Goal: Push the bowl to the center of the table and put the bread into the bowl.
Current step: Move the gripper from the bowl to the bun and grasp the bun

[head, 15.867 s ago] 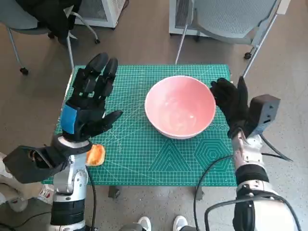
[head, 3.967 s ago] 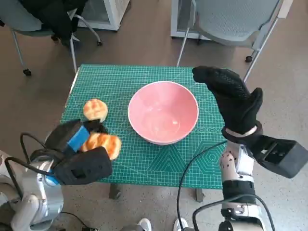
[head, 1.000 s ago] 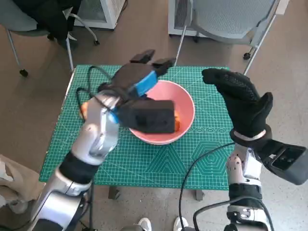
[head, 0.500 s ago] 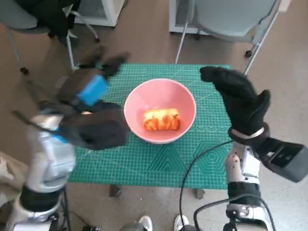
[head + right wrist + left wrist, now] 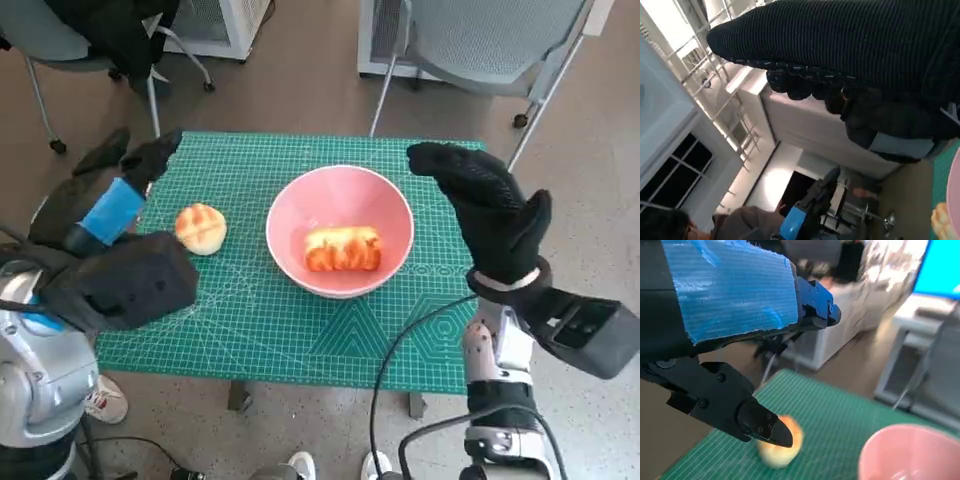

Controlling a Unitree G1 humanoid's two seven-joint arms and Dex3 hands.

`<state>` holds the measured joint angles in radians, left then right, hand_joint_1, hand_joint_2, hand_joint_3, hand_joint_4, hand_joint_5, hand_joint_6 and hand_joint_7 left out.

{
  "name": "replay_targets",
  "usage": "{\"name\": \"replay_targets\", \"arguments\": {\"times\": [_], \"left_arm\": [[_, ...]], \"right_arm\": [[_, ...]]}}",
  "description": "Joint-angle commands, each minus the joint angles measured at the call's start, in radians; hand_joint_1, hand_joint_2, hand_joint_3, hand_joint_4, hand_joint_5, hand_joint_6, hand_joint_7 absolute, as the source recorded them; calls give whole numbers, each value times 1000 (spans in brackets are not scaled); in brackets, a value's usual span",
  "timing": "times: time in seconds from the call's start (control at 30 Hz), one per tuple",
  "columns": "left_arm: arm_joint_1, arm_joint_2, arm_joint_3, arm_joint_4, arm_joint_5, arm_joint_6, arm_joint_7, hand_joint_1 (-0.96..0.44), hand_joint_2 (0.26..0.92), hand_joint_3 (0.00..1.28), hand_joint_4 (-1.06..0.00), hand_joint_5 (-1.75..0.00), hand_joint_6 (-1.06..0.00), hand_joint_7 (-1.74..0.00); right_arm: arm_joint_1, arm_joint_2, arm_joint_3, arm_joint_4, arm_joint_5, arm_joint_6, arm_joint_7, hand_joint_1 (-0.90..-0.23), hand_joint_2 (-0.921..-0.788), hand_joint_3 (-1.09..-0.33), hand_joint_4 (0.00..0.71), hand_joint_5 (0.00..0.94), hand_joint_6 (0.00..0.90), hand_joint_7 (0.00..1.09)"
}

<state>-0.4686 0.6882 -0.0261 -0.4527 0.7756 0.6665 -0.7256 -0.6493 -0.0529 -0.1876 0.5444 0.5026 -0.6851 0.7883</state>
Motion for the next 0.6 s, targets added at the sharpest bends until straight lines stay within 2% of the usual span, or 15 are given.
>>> {"name": "replay_targets", "arguments": {"times": [0.03,0.23,0.4,0.53,0.6], "left_arm": [[-9,30,-31,8,8,28,-46,-221,688,0,1,1,-199,-15],[-29,32,-64,30,13,47,-64,-216,681,0,1,1,-193,-11],[-42,19,-83,63,10,42,-42,-169,678,0,1,1,-192,-9],[-58,5,-117,124,42,28,12,-36,681,2,1,1,-196,-10],[-71,-4,-141,186,64,17,55,57,707,17,1,1,-200,-10]], "right_arm": [[-4,8,4,20,-4,0,13,-683,-921,-828,62,0,-1,267],[-12,6,3,31,0,1,23,-683,-921,-830,62,0,-1,267],[-18,2,0,39,3,4,32,-683,-921,-832,62,0,-1,266],[-22,-1,-3,43,6,6,40,-683,-921,-833,61,0,-1,265],[-22,-3,-5,44,7,8,42,-683,-921,-834,61,0,-1,264]]}}
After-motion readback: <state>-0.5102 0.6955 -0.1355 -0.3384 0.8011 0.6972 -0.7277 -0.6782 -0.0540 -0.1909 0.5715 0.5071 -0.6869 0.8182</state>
